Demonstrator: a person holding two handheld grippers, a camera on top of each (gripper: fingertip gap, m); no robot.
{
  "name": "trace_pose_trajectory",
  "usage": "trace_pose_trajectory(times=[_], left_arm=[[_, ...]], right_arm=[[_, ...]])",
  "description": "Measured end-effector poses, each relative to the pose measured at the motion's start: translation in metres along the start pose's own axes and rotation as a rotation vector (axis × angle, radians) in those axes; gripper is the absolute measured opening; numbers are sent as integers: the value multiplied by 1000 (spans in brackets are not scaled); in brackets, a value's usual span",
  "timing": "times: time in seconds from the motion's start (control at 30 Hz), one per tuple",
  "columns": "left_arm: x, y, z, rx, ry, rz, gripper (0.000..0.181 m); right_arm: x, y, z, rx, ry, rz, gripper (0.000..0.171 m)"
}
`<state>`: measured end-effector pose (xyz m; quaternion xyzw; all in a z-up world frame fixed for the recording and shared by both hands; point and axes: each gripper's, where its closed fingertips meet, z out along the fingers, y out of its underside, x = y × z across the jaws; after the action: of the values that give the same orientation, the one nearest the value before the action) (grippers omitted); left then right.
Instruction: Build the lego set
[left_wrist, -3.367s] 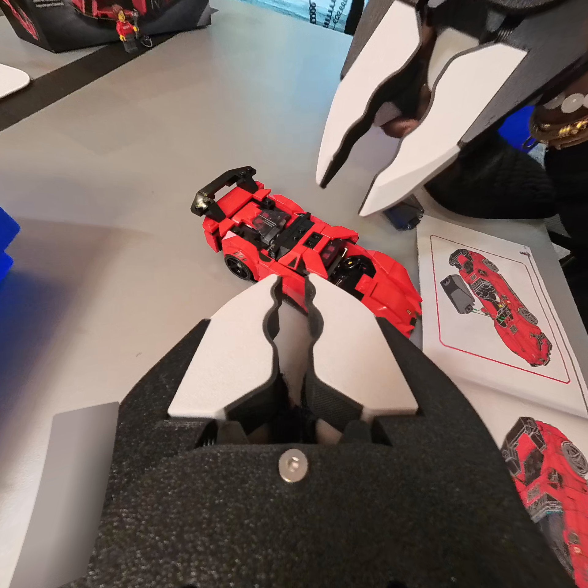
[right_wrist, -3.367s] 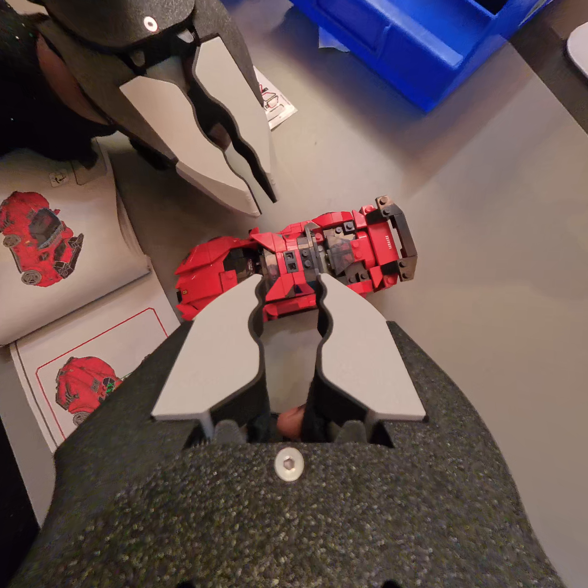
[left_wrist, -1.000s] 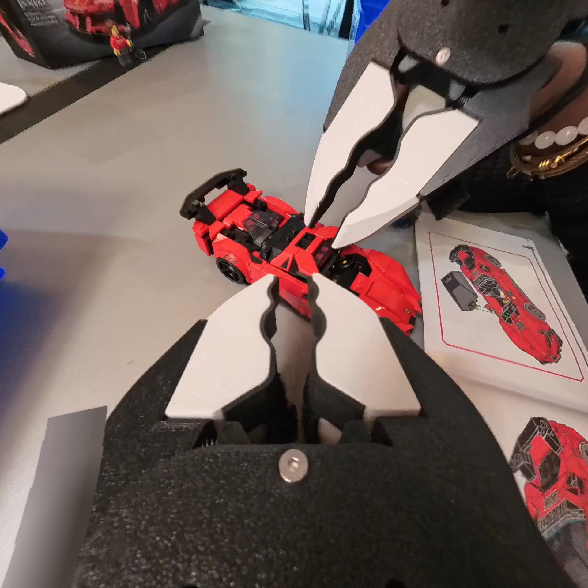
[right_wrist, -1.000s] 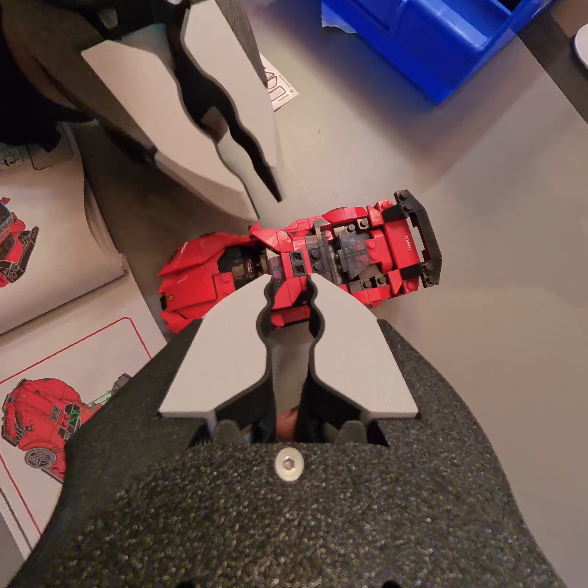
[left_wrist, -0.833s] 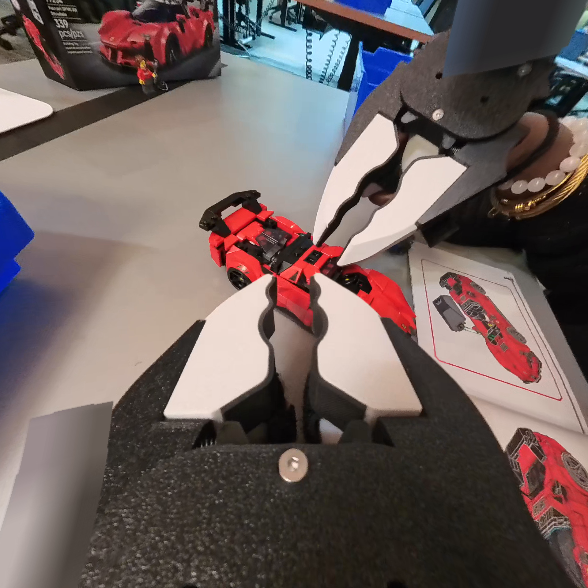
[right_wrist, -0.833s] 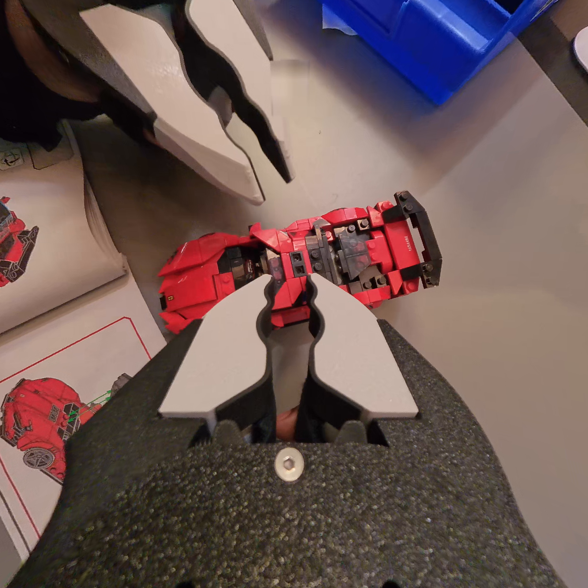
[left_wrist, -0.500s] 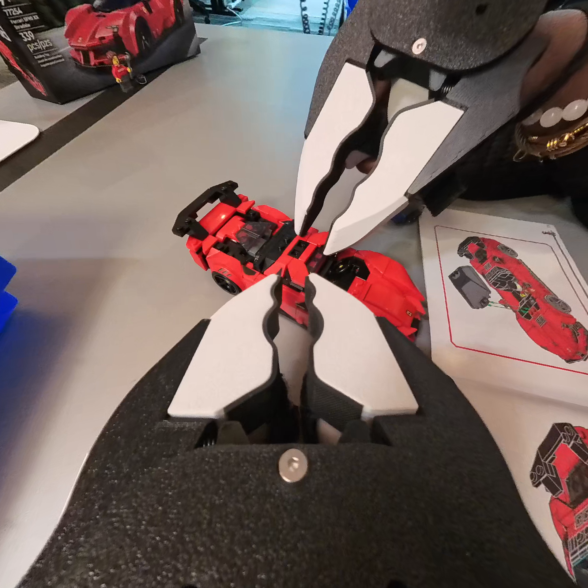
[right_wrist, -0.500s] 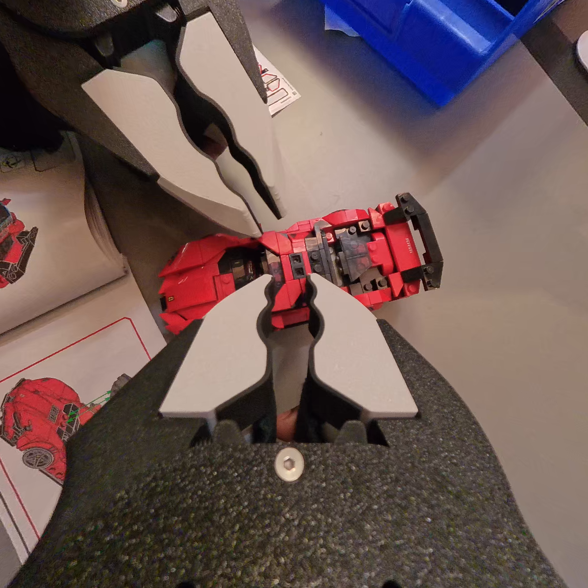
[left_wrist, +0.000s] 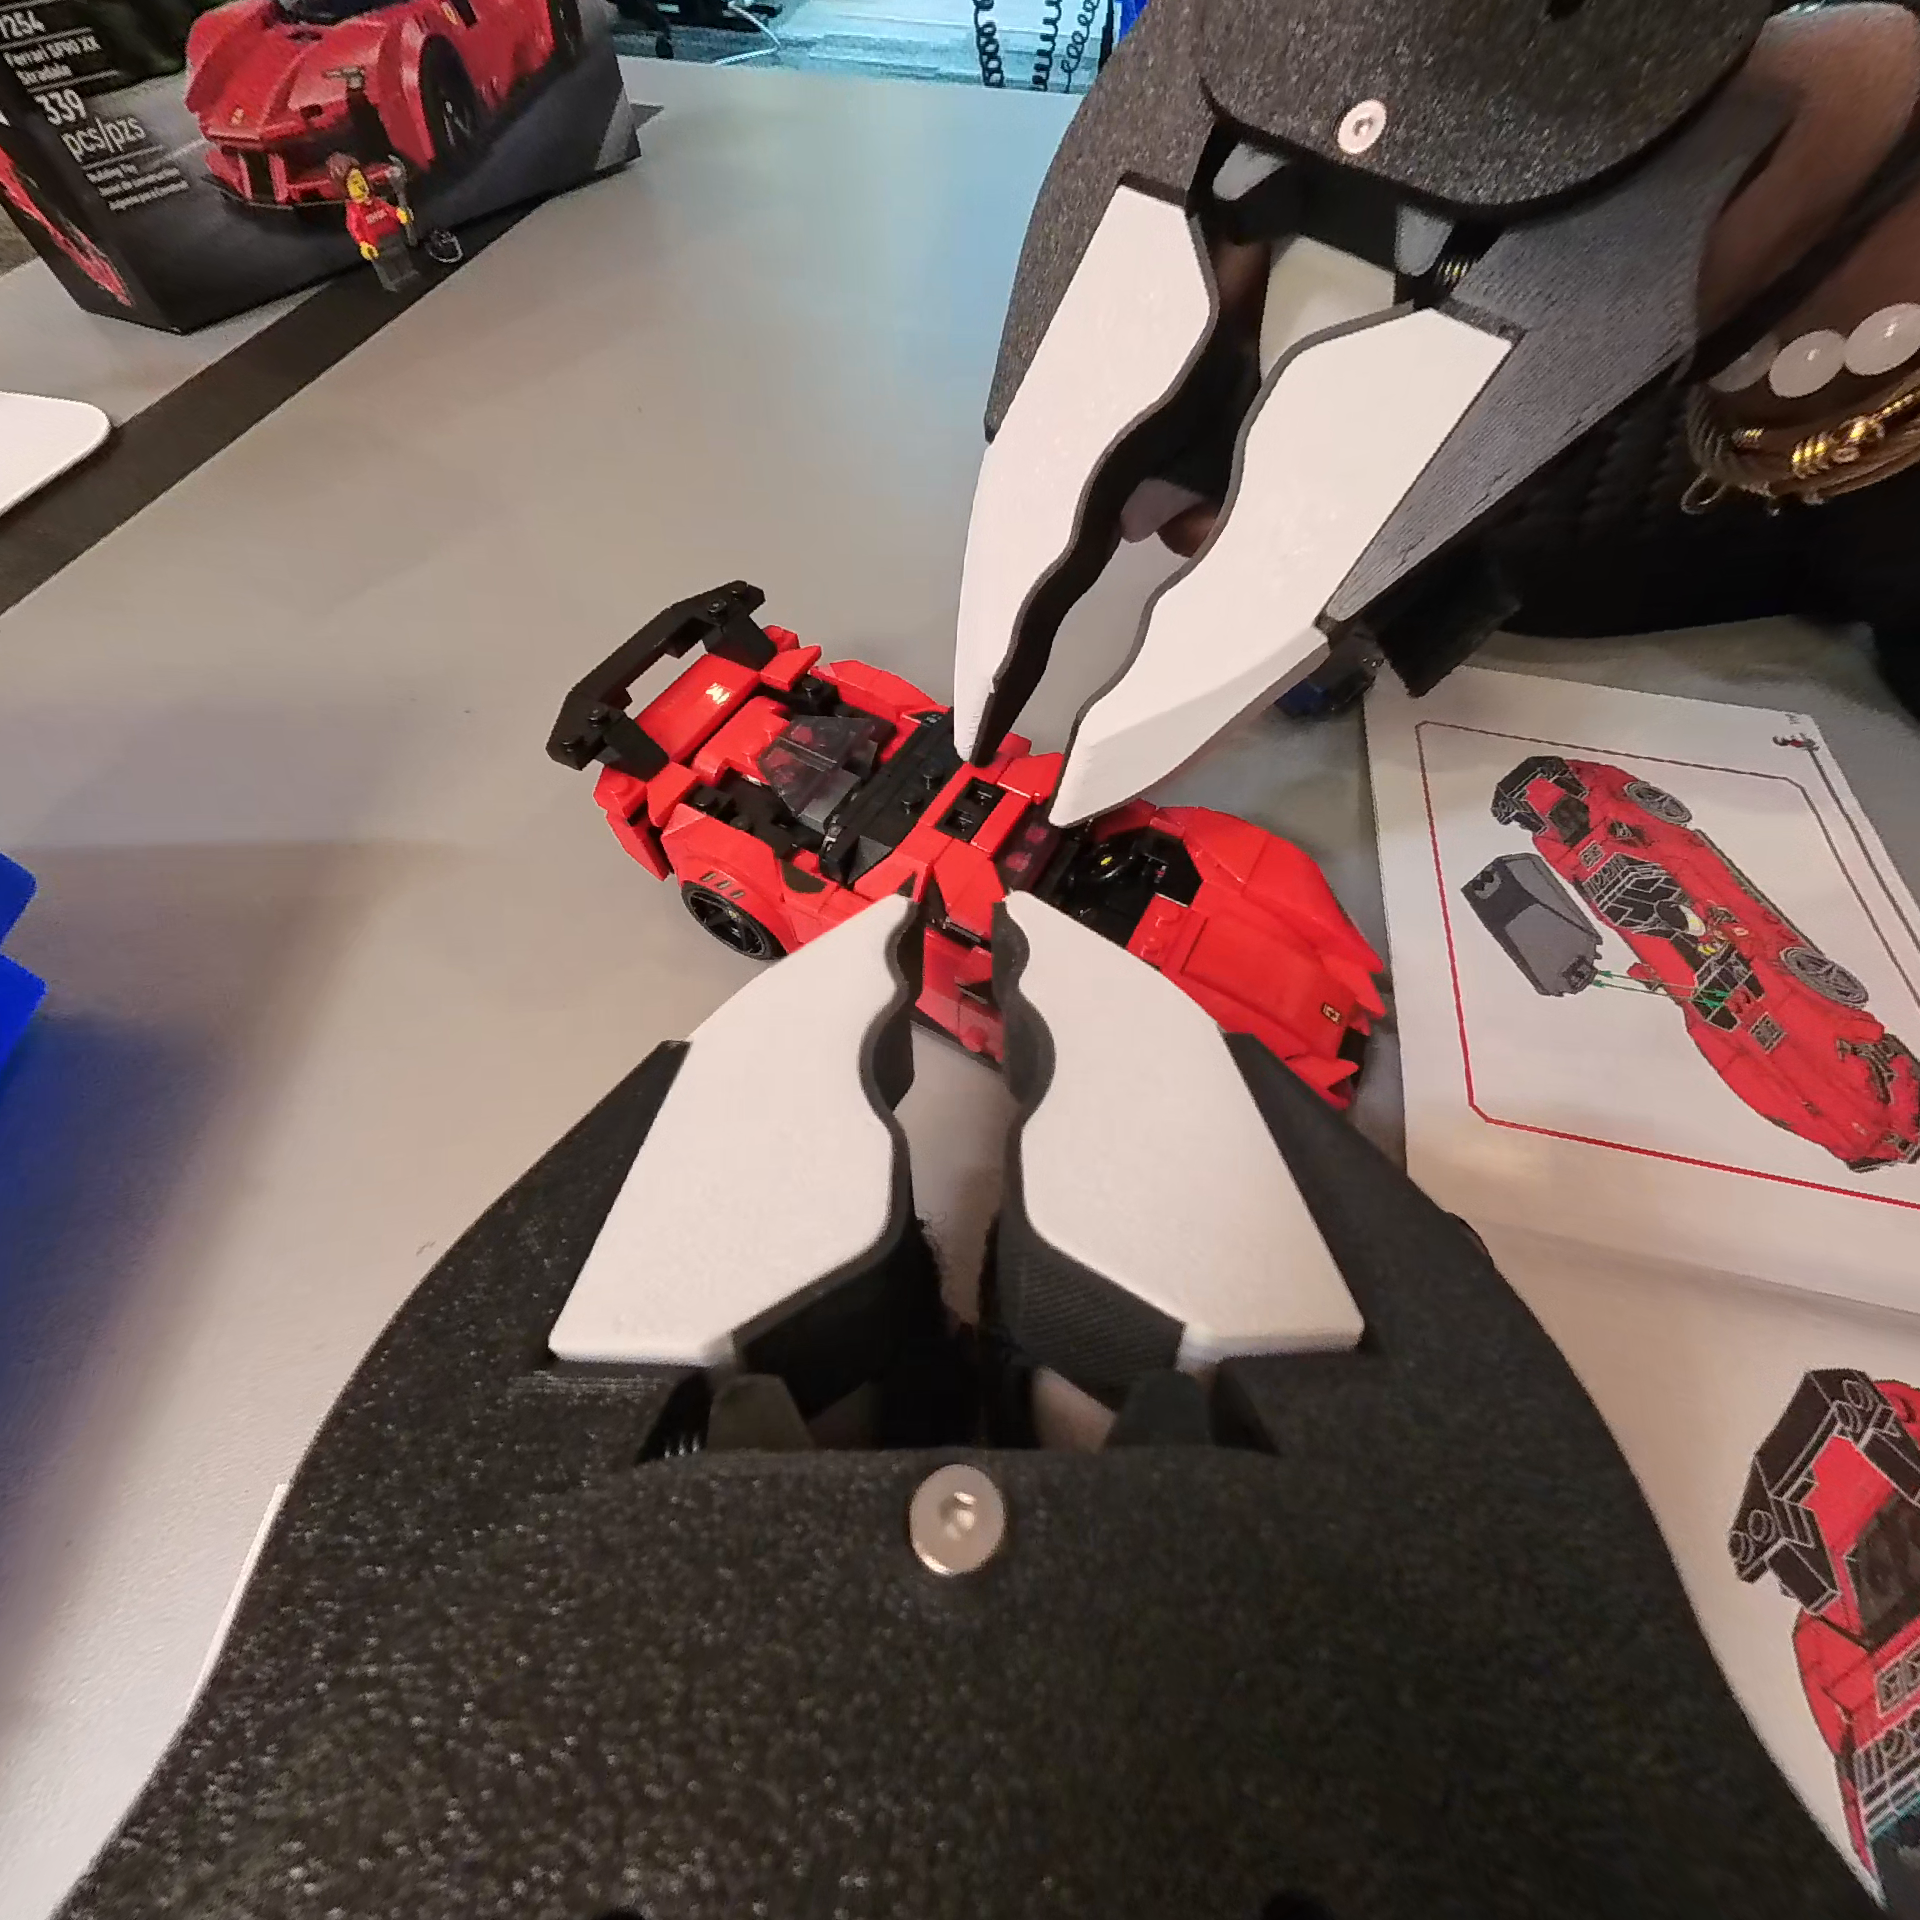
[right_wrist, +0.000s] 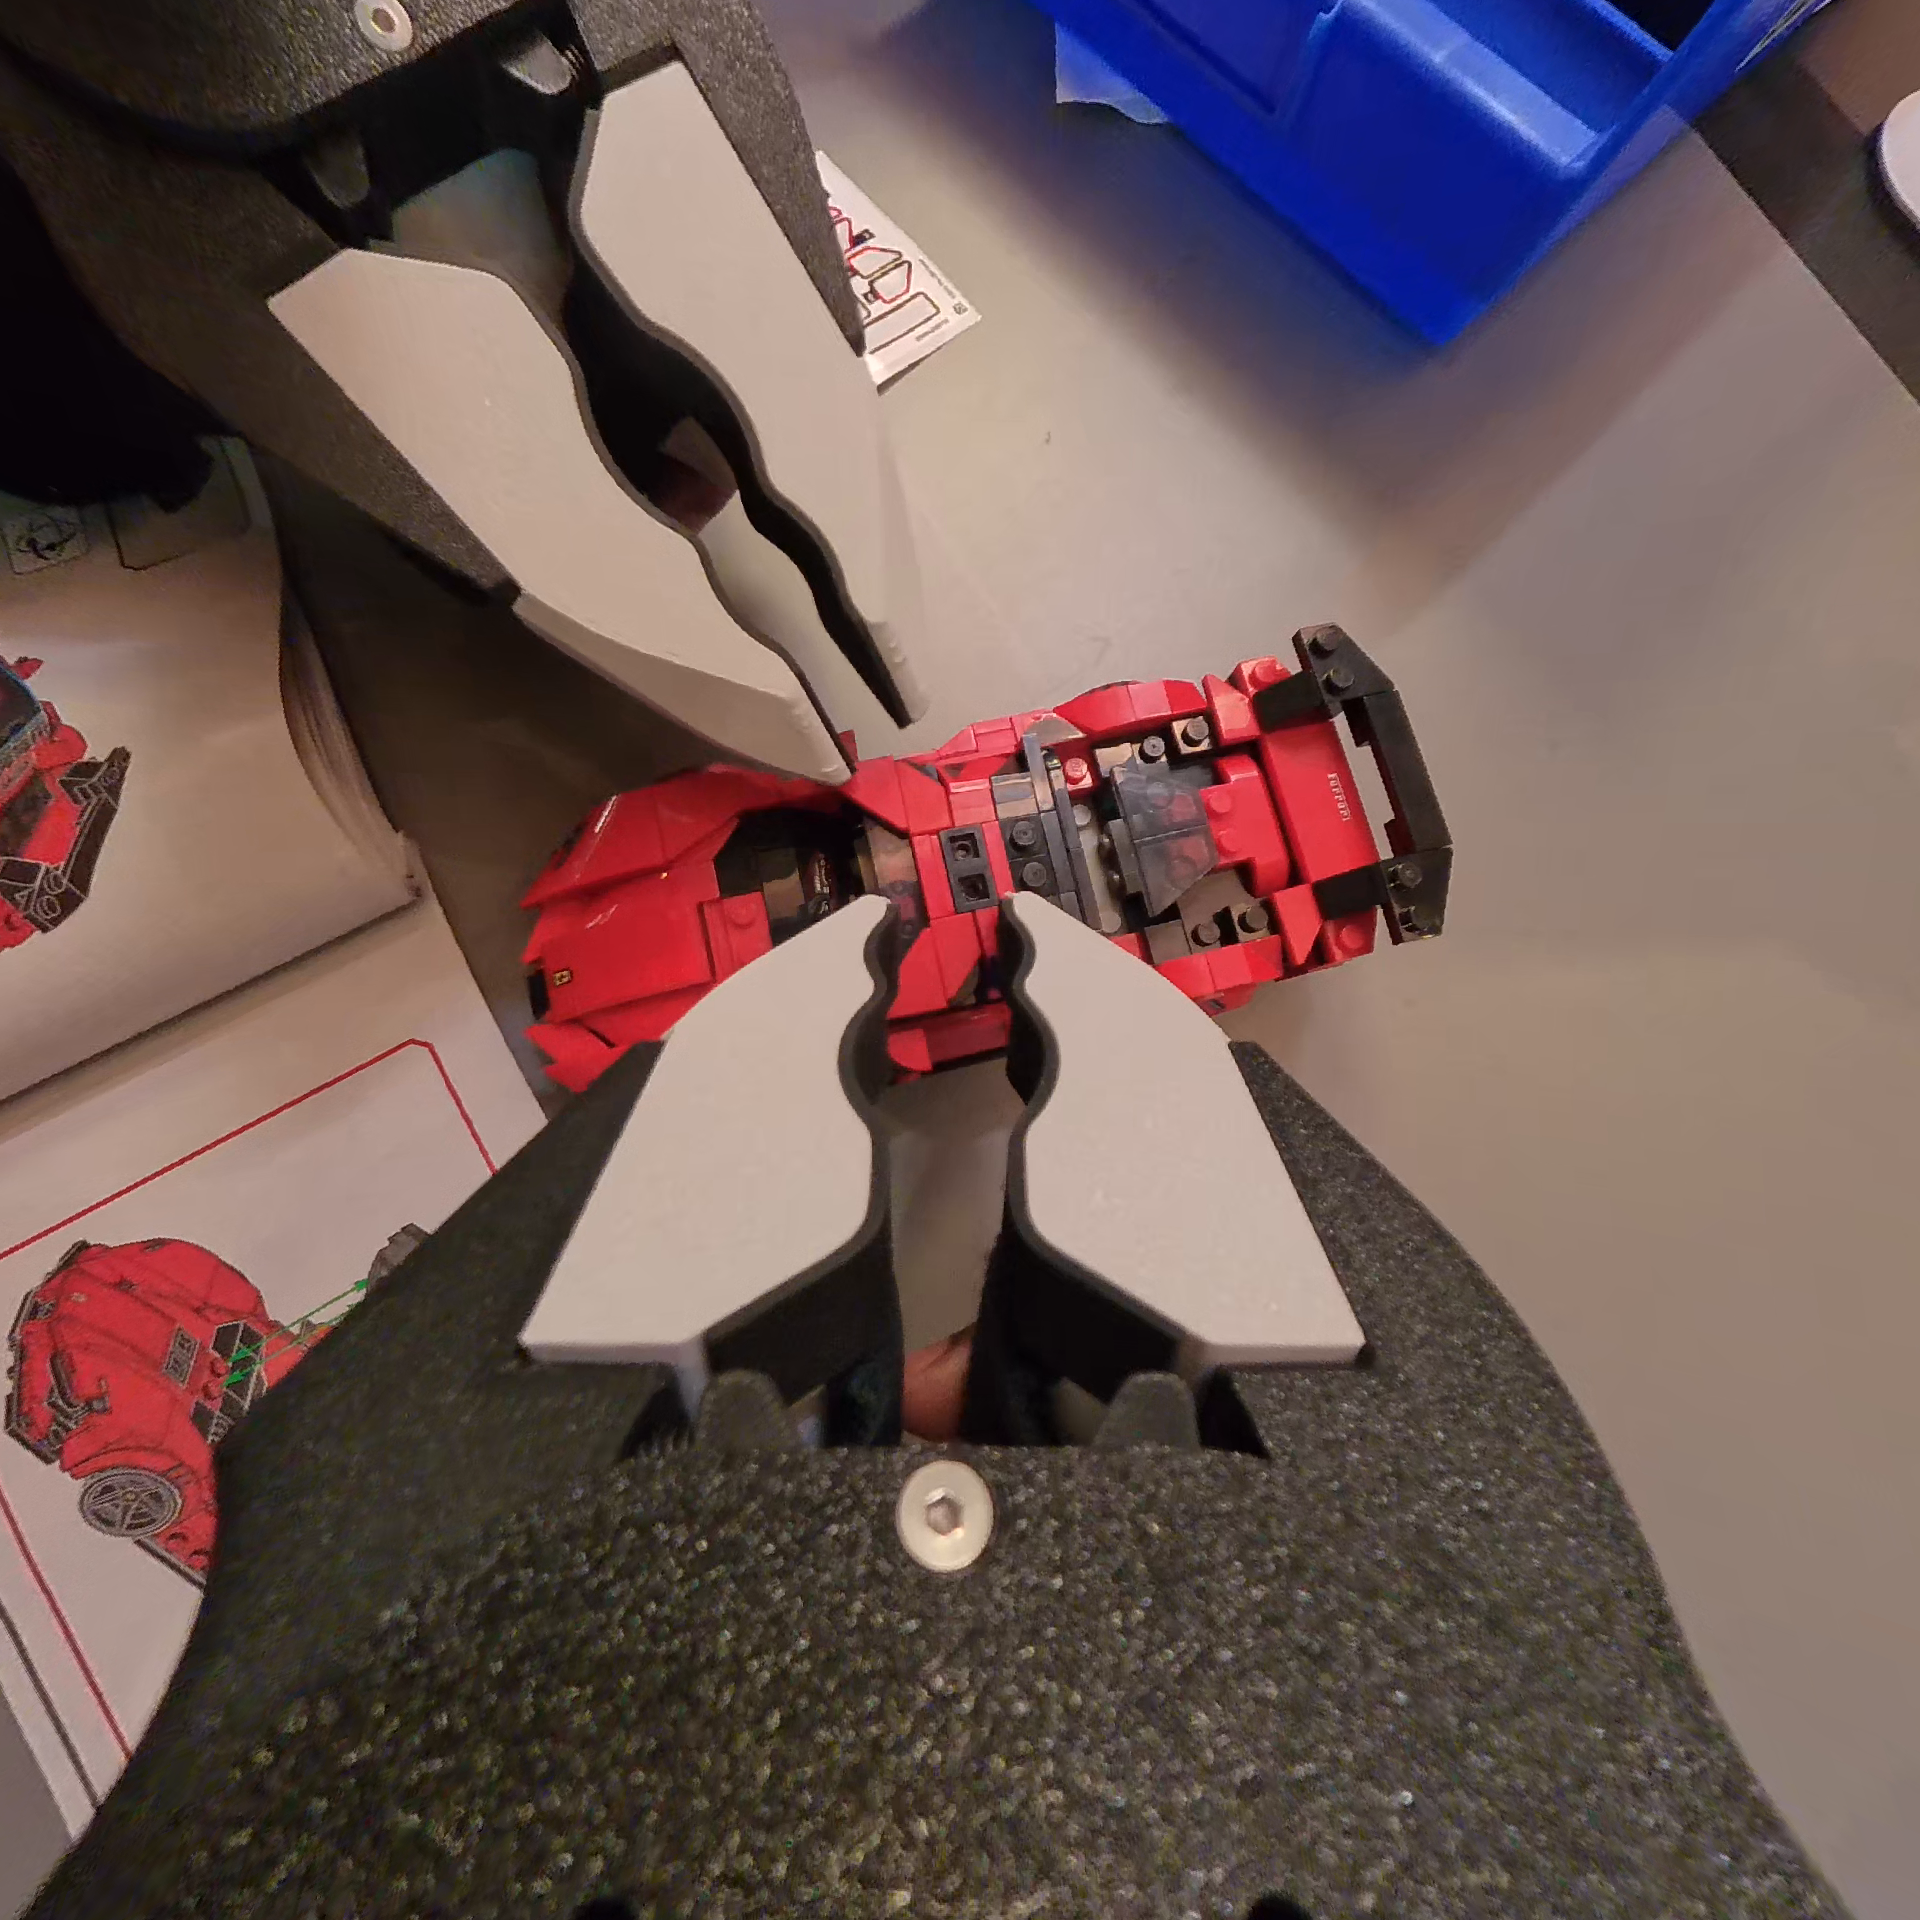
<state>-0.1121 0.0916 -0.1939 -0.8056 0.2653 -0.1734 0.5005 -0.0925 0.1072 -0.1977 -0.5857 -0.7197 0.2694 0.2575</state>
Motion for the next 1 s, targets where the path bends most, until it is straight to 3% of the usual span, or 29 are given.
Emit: trace_pose_trajectory(times=[0.9, 1.0], left_arm=[[1, 2, 1, -10, 7, 1, 12], [1, 1, 0, -6, 7, -4, 13]], right_arm=[[5, 6, -6, -10, 17, 25, 17], [5, 6, -9, -9, 22, 23, 25]])
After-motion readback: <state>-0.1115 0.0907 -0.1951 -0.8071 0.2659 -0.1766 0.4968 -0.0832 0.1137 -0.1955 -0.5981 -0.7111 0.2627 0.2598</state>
